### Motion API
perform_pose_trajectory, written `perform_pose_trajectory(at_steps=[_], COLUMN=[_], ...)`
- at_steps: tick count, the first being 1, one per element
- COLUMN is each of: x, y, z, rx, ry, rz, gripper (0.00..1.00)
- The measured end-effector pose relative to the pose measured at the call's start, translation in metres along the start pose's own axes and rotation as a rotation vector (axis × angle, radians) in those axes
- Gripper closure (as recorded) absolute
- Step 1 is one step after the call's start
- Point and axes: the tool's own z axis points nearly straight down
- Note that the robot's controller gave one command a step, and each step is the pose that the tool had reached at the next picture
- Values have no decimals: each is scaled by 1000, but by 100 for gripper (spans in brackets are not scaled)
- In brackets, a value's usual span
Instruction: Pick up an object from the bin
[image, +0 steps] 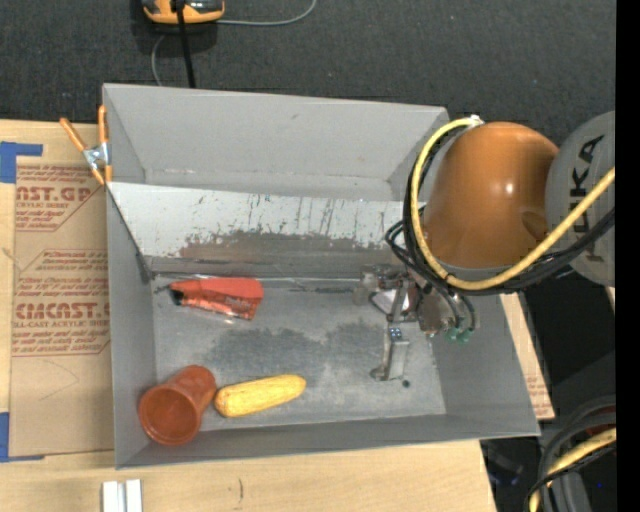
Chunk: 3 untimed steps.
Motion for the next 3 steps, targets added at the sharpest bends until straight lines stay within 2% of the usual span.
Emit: perform_pose_trajectory(at_steps=[1, 2, 3], x=[-11, -13, -22], y=[52, 79, 76], z=[-3, 4, -41], rx=[1, -3, 1], ry=[2, -1, 5], rz=[-30, 23, 10], gripper=[0, 0, 0])
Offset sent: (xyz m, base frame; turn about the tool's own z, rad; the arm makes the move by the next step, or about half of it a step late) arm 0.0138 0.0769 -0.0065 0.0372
